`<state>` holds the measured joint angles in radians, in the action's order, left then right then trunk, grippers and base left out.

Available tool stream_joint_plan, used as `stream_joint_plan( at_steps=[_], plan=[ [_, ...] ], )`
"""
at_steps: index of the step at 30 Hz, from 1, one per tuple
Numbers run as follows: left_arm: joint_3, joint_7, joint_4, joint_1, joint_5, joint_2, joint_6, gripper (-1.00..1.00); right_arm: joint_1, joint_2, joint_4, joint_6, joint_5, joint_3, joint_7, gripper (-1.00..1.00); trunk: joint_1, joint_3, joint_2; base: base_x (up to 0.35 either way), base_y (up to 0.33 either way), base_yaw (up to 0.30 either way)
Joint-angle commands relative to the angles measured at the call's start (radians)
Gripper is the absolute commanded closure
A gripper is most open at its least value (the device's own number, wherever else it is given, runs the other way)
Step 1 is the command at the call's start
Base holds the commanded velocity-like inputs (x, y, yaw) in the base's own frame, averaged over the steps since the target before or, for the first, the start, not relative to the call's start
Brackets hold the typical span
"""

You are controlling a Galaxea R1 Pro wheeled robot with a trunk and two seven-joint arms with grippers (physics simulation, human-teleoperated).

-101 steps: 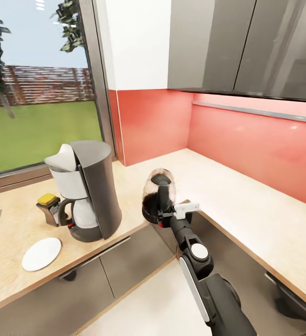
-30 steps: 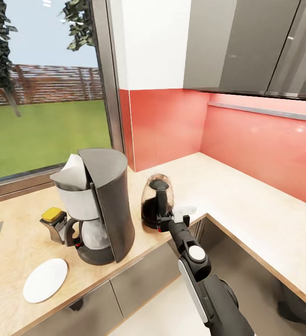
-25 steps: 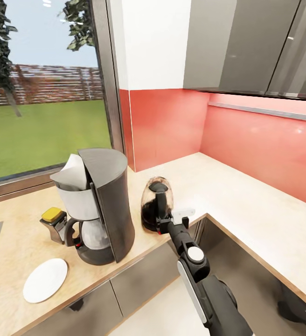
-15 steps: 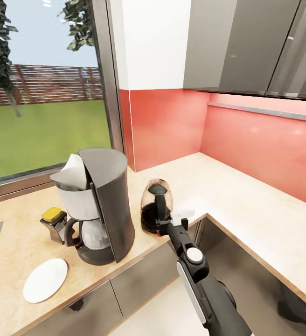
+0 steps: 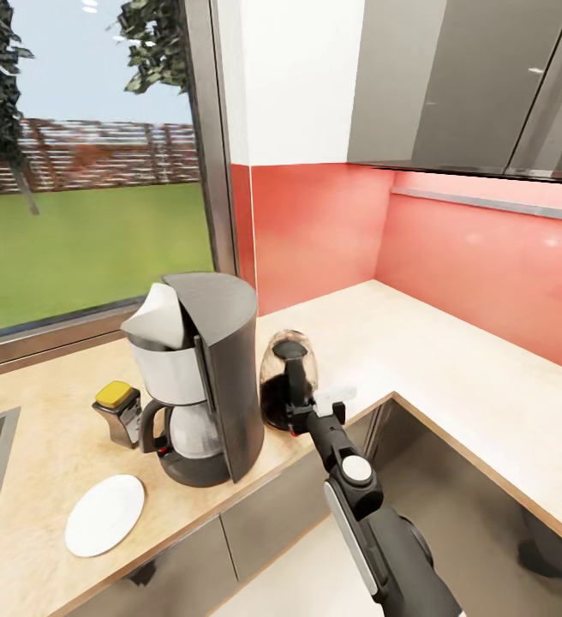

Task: Set up a coffee station on the kitchen countertop: keep the coffee maker on the countertop, move the bottle of coffee from the kitchen shelf to the counter next to the coffee maker, place a paper coffee filter on top of the coffee maker, put the saucer next to the coffee maker with the coffee cup on the saucer, and place the electric kettle next to the coffee maker.

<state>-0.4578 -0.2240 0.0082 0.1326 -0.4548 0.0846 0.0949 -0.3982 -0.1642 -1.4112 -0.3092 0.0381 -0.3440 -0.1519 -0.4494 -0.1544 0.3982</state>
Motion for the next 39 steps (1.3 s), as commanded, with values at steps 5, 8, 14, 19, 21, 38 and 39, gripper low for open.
stream_joint_plan(
  at_steps=[5,8,14,19,21,38,39],
  plan=[
    [-0.009,-0.001,0.001,0.001,-0.008,0.000,0.003,-1.00,-0.001,0.000,0.000,-0.005,-0.006,-0.002,-0.005,-1.00,-0.001,-0.002,0.002,0.000,0.000,0.000],
    [-0.009,-0.001,0.001,0.001,-0.008,0.000,0.003,-1.00,-0.001,0.000,0.000,-0.005,-0.006,-0.001,-0.005,-1.00,-0.001,-0.002,0.002,0.000,0.000,0.000],
    [-0.009,-0.001,0.001,0.001,-0.008,0.000,0.003,-1.00,-0.001,0.000,0.000,-0.005,-0.006,-0.001,-0.005,-1.00,-0.001,-0.002,0.002,0.000,0.000,0.000],
    [-0.009,-0.001,0.001,0.001,-0.008,-0.001,0.003,-1.00,-0.001,0.000,0.000,-0.005,-0.006,-0.001,-0.005,-1.00,-0.001,-0.002,0.002,0.000,0.000,0.000],
    [-0.009,-0.001,0.001,0.001,-0.008,-0.001,0.003,-1.00,-0.001,0.000,0.000,-0.005,-0.006,-0.001,-0.005,-1.00,-0.001,-0.002,0.002,-0.009,-0.002,0.000],
    [-0.009,-0.001,0.000,0.001,-0.008,-0.002,0.003,-1.00,-0.001,0.000,0.000,-0.005,-0.006,-0.002,-0.005,-1.00,-0.001,-0.002,0.002,-0.282,-0.077,0.000],
    [-0.009,-0.001,0.000,0.001,-0.008,-0.002,0.003,-1.00,-0.001,0.000,0.000,-0.005,-0.006,-0.002,-0.005,-1.00,-0.001,-0.002,0.002,-0.323,-0.075,0.000]
  ],
)
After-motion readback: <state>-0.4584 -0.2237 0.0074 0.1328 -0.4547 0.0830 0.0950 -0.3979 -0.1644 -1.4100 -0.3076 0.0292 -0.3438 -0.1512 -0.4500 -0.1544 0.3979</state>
